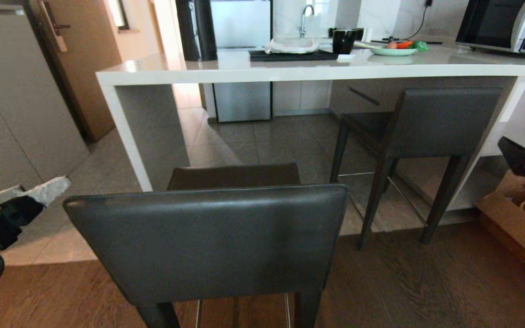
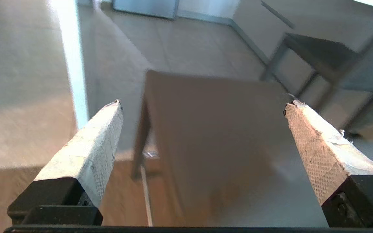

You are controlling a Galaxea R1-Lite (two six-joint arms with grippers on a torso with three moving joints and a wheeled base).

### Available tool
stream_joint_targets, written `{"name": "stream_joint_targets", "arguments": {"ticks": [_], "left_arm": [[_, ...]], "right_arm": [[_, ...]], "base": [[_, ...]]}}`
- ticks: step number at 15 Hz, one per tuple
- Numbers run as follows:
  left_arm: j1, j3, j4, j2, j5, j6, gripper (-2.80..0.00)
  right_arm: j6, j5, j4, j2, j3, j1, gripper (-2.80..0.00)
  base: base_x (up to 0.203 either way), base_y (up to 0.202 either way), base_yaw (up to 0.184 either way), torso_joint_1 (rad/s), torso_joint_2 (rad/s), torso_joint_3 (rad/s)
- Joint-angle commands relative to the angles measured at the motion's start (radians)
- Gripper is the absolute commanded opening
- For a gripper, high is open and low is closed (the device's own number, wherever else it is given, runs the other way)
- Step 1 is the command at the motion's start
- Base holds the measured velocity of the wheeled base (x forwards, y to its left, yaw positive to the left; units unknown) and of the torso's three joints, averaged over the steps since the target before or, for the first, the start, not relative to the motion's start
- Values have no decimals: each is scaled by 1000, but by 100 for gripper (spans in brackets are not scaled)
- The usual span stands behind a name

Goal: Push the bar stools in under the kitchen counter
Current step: Pull the gray chair out from under the dining table

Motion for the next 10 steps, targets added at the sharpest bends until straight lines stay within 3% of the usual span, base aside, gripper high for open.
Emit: {"name": "stream_joint_targets", "arguments": {"ticks": [1,5,8,10], "left_arm": [[-10,12,71,-199,-3,-3,0],[-38,69,184,-449,-34,-6,0],[-108,-28,451,-585,-115,-14,0],[-146,-46,519,-650,-129,-18,0]], "right_arm": [[-2,0,-7,-130,70,-6,0],[-26,5,16,-312,154,-75,0],[-52,16,81,-433,169,-114,0],[-60,23,97,-496,215,-119,0]], "base": [[0,0,0,0,0,0],[0,0,0,0,0,0],[0,0,0,0,0,0],[0,0,0,0,0,0]]}}
